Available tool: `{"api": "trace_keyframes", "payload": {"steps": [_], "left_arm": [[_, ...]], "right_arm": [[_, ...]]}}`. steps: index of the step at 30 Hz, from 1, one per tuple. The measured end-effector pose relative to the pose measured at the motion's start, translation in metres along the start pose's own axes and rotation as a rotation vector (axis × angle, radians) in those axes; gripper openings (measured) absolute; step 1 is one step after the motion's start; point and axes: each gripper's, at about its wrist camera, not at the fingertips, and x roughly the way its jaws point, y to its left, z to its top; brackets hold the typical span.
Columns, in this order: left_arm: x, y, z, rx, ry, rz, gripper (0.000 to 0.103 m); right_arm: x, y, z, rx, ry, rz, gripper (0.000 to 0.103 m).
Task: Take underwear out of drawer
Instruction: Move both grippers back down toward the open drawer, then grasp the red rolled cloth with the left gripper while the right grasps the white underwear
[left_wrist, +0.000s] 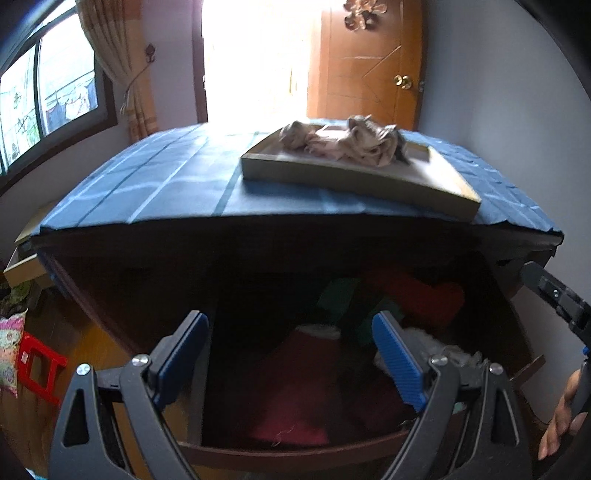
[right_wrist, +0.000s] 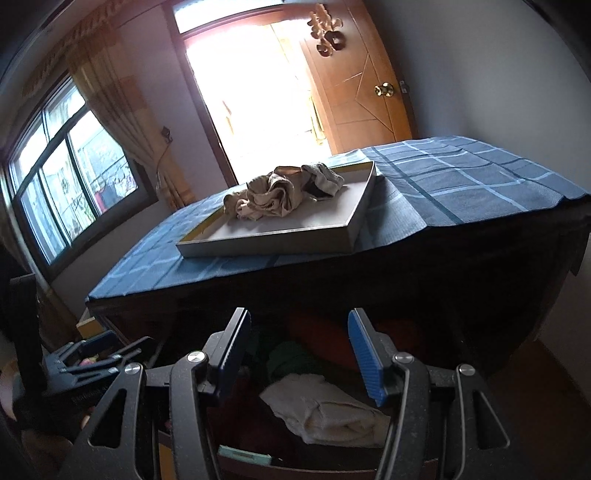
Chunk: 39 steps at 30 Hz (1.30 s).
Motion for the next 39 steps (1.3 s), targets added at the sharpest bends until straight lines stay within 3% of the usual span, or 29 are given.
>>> {"api": "trace_keyframes", "payload": {"steps": [9, 16, 21, 29, 36, 39], "left_arm": [[0.012, 0.007, -0.018, 0.041, 0.073, -0.003, 0.092], [0.020, 0.007, -0.024, 0.099, 0.165, -0.086, 0.092], [0.036, -0.003, -0.022, 0.144, 0.220, -0.101, 0.092], [0.075, -0.018, -0.022, 0.171, 0.359, -0.134, 0.092], [0.118, -0.017, -0.020, 0.121, 0.552, -0.144, 0.092], [0.124, -0.021, -0.020, 0.139, 0.569, -0.124, 0.092]], "right_arm": [[0.009, -0.009, -0.019, -0.010, 0.077, 0.013, 0.058], [0.015, -0.017, -0.036, -0.011, 0.147, 0.037, 0.058], [0.029, -0.029, -0.044, 0.029, 0.226, 0.071, 0.058], [0.037, -0.041, -0.047, 0.046, 0.280, 0.088, 0.058], [0.052, -0.046, -0.037, 0.051, 0.362, 0.162, 0.058], [0.063, -0.046, -0.032, 0.041, 0.413, 0.185, 0.058]]}}
